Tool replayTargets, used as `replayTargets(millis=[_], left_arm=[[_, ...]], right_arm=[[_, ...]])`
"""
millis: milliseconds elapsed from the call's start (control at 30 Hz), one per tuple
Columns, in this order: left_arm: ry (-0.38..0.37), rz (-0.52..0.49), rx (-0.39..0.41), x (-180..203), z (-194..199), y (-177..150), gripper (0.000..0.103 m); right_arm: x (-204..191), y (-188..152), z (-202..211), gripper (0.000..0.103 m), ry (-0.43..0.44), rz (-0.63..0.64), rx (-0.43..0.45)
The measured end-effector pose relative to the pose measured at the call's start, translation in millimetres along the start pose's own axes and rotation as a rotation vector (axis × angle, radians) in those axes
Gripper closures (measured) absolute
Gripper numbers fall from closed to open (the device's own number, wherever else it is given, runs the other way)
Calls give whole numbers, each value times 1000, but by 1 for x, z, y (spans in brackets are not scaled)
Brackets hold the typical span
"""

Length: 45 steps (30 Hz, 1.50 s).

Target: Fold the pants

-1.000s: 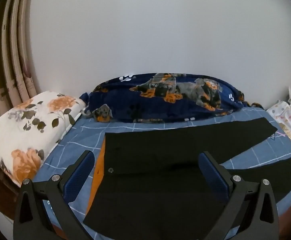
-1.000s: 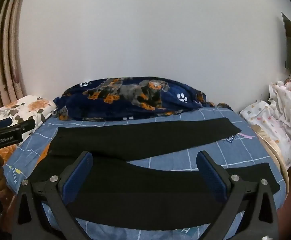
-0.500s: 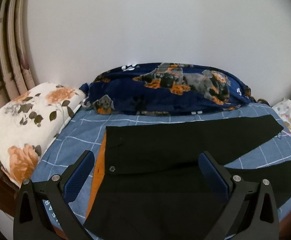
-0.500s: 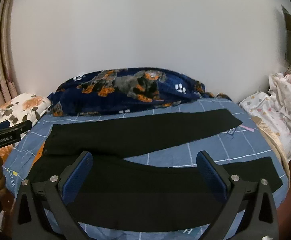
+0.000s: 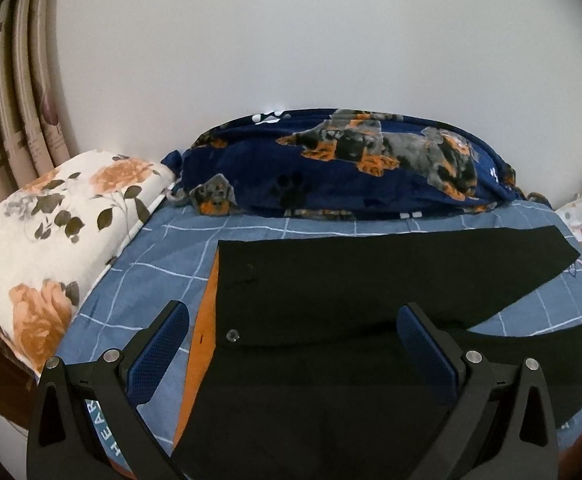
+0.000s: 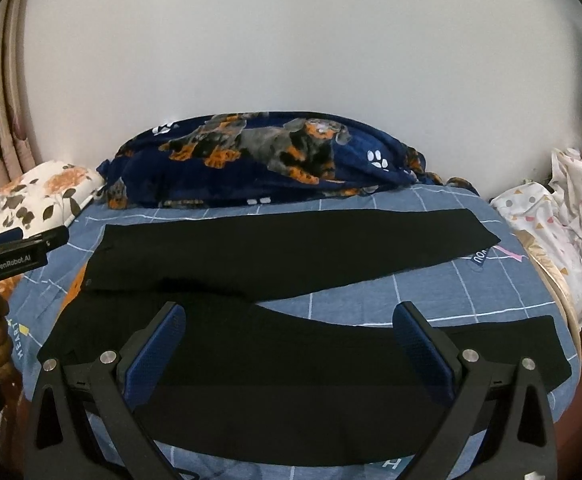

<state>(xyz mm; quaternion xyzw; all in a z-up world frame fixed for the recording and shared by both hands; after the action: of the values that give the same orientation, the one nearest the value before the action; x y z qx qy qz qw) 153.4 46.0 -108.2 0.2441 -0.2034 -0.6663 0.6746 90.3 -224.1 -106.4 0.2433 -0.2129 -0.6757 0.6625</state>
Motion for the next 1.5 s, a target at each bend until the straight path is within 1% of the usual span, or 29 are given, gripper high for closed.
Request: replayTargets(millis=[100,267,467,600,667,700,733,767,833,867,900,933,967,1000,1067,1133,1233,1333,1400,1467,1500], left_arm=[[4,-1,5,-5,-3,2,0],[5,-6,-19,-17,-18,7,0],[-54,-48,-58,-38,-55,21,0],[-101,18,-132,-80,-97,30,1],[-182,48,-179,-98,-119,35,2],[-205,68,-201,-110,-130,37,2],[-197,94,-223,-121,-141,39,2],[-205,128,-248,-134,-154,42,2],[-242,142,-250,-144,-171,49,3],[-244,136,-246,-147,-178,52,4],[-245,118,-247,-149,-188,57,6],[-258,95,-252,-147,-195,60,17],[-290,64,-257,-143,-202,64,30],[-321,24,-269,-136,-210,68,34],[-334,-52,-299,-125,-227,73,42],[-323,-102,-320,-118,-243,77,43],[-312,-127,-335,-118,-262,84,43],[-359,-134,-363,-117,-278,84,43],[-367,-151,-378,-114,-286,84,43],[-405,-150,-397,-109,-293,83,45],[-424,-148,-387,-106,-295,87,46]], right_arm=[[-4,-1,-4,0,-1,2,-9],[-8,0,-10,0,-2,14,-25],[-17,1,-24,0,4,35,-52],[-19,1,-35,0,9,38,-77],[-18,0,-42,0,12,32,-92],[-18,-1,-45,0,12,29,-99],[-17,-1,-48,0,12,26,-105],[-17,-2,-51,0,13,23,-113],[-16,-4,-60,0,20,12,-137],[-15,-5,-65,0,24,7,-149],[-15,-6,-69,0,25,4,-157],[-15,-7,-74,0,27,0,-170],[-16,-8,-78,0,29,-3,-183],[-16,-8,-81,0,30,-3,-189],[-17,-9,-86,0,25,1,-201],[-18,-11,-92,0,17,7,-214],[-19,-13,-98,0,9,9,-231],[-17,-15,-105,0,2,2,-248],[-15,-16,-109,0,0,-5,-261],[-14,-17,-113,0,2,-12,-270],[-14,-18,-114,0,5,-15,-274]])
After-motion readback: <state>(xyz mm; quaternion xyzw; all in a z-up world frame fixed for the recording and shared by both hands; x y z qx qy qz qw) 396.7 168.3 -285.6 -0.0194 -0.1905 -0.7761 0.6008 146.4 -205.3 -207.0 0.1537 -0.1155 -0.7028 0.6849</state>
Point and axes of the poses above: each gripper's, at about its wrist camera, not at the fingertips, and z roughly against the way its jaws point, x to its right, y to its top, the point moved 9 cm from there along -z, roughly the way its jaws point, and after that the axes turned 14 degrees about -x, right-handed, at the moved point
